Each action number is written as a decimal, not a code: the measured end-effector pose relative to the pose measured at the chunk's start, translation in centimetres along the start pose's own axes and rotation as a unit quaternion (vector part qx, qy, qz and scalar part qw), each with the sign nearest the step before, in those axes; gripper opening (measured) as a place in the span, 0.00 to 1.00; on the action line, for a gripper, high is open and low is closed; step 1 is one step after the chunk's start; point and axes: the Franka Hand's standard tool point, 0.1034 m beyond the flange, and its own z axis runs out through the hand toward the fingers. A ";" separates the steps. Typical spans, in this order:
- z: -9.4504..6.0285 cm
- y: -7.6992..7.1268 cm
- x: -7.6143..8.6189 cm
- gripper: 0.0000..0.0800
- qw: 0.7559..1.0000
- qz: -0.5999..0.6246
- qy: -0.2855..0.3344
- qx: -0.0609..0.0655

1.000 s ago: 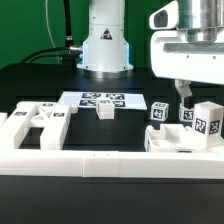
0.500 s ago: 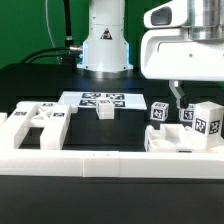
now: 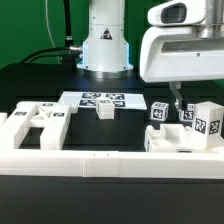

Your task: Assemble chair

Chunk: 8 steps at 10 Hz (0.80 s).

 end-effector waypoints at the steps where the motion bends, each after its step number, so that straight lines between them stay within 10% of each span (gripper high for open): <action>1: 0.0 0.5 0.1 0.81 0.998 -0.060 0.000 0.000; 4: 0.1 0.9 0.0 0.80 0.992 -0.123 0.000 0.000; 6: 0.1 0.9 0.0 0.35 0.993 -0.122 0.000 0.000; 8: 0.1 0.9 0.0 0.35 0.994 -0.110 0.000 0.000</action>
Offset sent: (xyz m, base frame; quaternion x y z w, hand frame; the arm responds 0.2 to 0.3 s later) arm 0.0000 0.0000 0.0000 0.0000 0.0000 -0.1296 0.9916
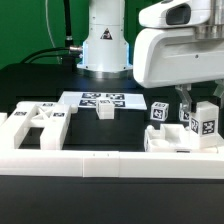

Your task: Assemble chair

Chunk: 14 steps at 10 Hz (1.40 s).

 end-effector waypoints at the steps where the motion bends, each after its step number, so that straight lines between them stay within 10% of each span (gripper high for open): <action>1: 0.0 0.0 0.0 0.35 1.000 0.015 0.000 0.000; 5: 0.1 -0.4 0.0 0.35 0.971 0.241 0.002 0.003; 11: 0.1 -1.4 -0.1 0.36 0.865 0.502 -0.004 0.001; 13: 0.1 -1.5 -0.1 0.42 0.866 0.499 -0.005 0.003; 14: 0.1 -1.4 -0.2 0.65 0.878 0.478 -0.006 0.002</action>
Offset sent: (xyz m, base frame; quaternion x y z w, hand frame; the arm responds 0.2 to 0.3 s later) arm -0.0100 0.0114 -0.0026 -0.0083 0.0021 0.2582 0.9661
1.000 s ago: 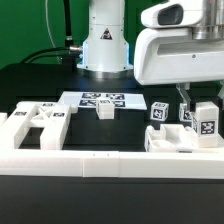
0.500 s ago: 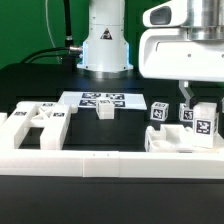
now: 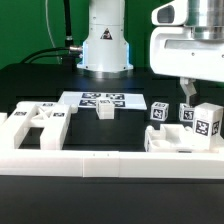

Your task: Assemble chair

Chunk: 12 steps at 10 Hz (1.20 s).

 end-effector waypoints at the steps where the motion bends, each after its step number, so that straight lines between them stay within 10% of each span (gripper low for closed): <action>1: -0.1 0.2 0.4 0.65 0.999 -0.040 -0.002 -0.001; 5: -0.1 0.3 0.5 0.81 0.982 -0.188 -0.001 -0.002; 12: -0.1 0.1 0.7 0.81 0.850 -0.527 0.004 -0.010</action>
Offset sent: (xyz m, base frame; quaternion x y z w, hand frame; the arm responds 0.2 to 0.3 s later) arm 0.0000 0.0000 0.0000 0.0000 0.0000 -0.1938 0.9810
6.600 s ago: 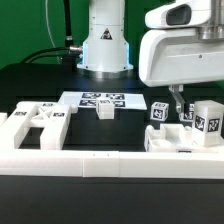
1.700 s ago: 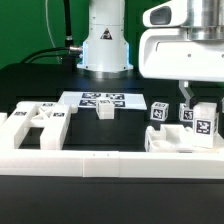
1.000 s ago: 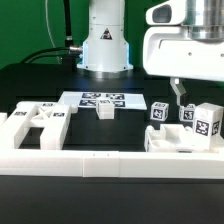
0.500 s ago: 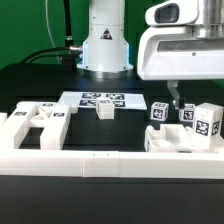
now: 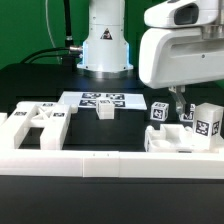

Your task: Assemble chair

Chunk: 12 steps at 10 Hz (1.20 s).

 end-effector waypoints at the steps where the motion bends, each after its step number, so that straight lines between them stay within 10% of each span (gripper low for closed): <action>1: 0.0 -0.4 0.0 0.81 0.999 -0.032 -0.002 -0.005; 4: 0.1 -0.5 0.0 0.78 0.999 -0.047 -0.003 -0.006; 7: 0.1 -0.4 0.0 0.35 0.999 -0.033 -0.003 -0.006; 12: 0.2 -0.5 0.0 0.36 0.985 0.173 -0.002 -0.007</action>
Offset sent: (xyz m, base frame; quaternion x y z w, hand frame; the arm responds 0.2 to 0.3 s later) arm 0.0000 0.0000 0.0000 0.0000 0.0000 0.0000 1.0000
